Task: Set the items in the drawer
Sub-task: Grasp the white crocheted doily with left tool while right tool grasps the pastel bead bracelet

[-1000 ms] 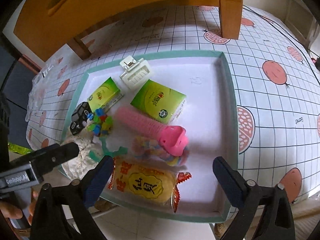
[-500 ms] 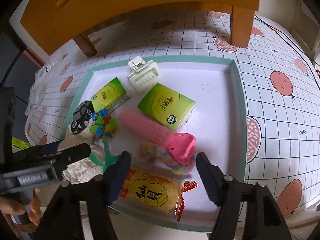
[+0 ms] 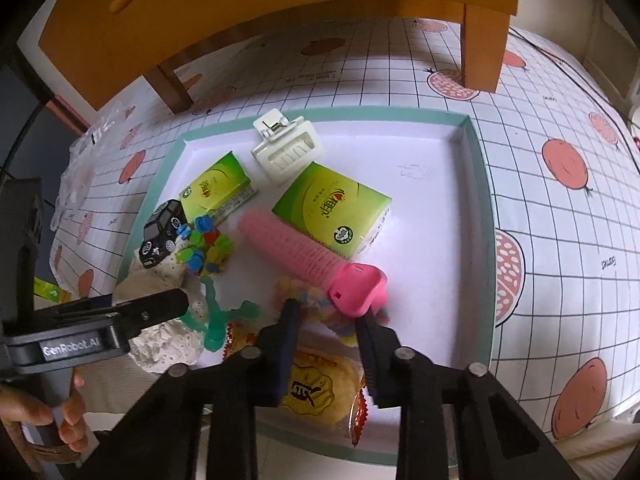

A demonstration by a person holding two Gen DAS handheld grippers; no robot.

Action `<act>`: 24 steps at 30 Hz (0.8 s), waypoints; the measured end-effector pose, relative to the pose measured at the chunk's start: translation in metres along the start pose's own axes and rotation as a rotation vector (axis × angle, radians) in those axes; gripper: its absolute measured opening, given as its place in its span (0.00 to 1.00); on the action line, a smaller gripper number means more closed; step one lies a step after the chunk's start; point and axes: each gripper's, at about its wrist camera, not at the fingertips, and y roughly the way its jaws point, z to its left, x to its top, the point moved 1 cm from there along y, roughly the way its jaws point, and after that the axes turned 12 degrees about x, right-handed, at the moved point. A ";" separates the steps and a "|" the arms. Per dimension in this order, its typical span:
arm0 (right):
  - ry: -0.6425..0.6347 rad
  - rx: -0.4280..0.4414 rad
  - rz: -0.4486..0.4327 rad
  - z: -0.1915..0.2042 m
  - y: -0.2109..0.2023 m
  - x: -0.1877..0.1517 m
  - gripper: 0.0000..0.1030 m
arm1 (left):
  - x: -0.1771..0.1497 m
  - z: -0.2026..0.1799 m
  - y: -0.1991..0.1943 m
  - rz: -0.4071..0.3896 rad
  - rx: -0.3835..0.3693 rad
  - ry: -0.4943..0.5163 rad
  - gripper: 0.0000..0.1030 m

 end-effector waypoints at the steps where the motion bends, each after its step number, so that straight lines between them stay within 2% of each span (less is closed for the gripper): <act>1: 0.003 -0.001 0.003 -0.001 0.000 0.000 0.21 | 0.000 -0.001 0.000 0.000 0.000 0.000 0.79; 6: 0.023 0.032 -0.007 -0.002 -0.006 0.000 0.10 | 0.001 0.000 0.000 0.005 0.005 0.004 0.79; 13: 0.040 0.089 -0.028 0.000 -0.015 0.001 0.08 | -0.001 0.008 0.000 0.011 0.017 0.014 0.77; 19: 0.051 0.132 -0.074 0.003 -0.025 0.004 0.08 | -0.001 0.018 -0.004 0.009 0.059 0.007 0.60; 24: 0.074 0.135 -0.078 -0.001 -0.026 0.006 0.08 | 0.000 0.023 -0.008 0.001 0.074 0.022 0.38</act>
